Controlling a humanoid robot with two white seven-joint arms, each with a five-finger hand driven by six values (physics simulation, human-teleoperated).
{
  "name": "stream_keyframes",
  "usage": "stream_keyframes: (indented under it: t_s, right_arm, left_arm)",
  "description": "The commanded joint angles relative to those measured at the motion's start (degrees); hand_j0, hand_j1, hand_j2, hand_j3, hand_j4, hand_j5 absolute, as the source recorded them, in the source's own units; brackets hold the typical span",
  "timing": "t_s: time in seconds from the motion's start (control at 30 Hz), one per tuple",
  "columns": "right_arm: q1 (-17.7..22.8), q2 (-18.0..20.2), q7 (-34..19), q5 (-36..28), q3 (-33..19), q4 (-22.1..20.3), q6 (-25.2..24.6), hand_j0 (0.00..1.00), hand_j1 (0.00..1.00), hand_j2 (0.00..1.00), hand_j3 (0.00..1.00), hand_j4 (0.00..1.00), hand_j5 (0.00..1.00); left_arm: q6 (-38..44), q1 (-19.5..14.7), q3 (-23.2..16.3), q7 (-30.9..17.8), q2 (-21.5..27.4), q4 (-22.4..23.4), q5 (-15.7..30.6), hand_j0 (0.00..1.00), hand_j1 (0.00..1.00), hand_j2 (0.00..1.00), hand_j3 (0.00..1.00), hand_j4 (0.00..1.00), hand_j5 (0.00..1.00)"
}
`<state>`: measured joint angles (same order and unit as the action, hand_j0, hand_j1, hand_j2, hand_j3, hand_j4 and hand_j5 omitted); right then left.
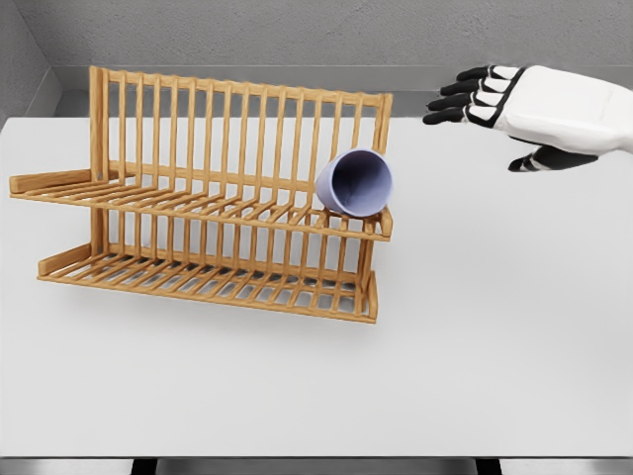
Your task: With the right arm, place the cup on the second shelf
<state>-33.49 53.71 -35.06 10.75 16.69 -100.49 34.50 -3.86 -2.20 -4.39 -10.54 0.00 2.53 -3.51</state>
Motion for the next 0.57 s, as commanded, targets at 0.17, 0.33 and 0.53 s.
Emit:
stream_keyframes:
  t_s: [0.17,0.33,0.53]
  right_arm:
    - [9.8,-6.3,0.1,-0.5,-16.1,0.0,0.5,1.00,1.00,1.00,1.00,1.00,1.00]
    - [14.4,-10.5,0.1,-0.1,-17.7,0.0,0.5,1.00,1.00,1.00,1.00,1.00,1.00]
    - [14.4,-11.4,0.1,0.1,-17.7,0.1,0.5,1.00,1.00,1.00,1.00,1.00,1.00]
  left_arm:
    - [0.0,0.0,0.0,0.0,0.0,0.0,0.0,1.00,1.00,1.00,1.00,1.00,1.00]
    - [0.0,0.0,0.0,0.0,0.0,0.0,0.0,1.00,1.00,1.00,1.00,1.00,1.00]
    - [-0.3,-0.2,-0.1,0.0,0.0,-0.4,-0.2,1.00,1.00,1.00,1.00,1.00,1.00]
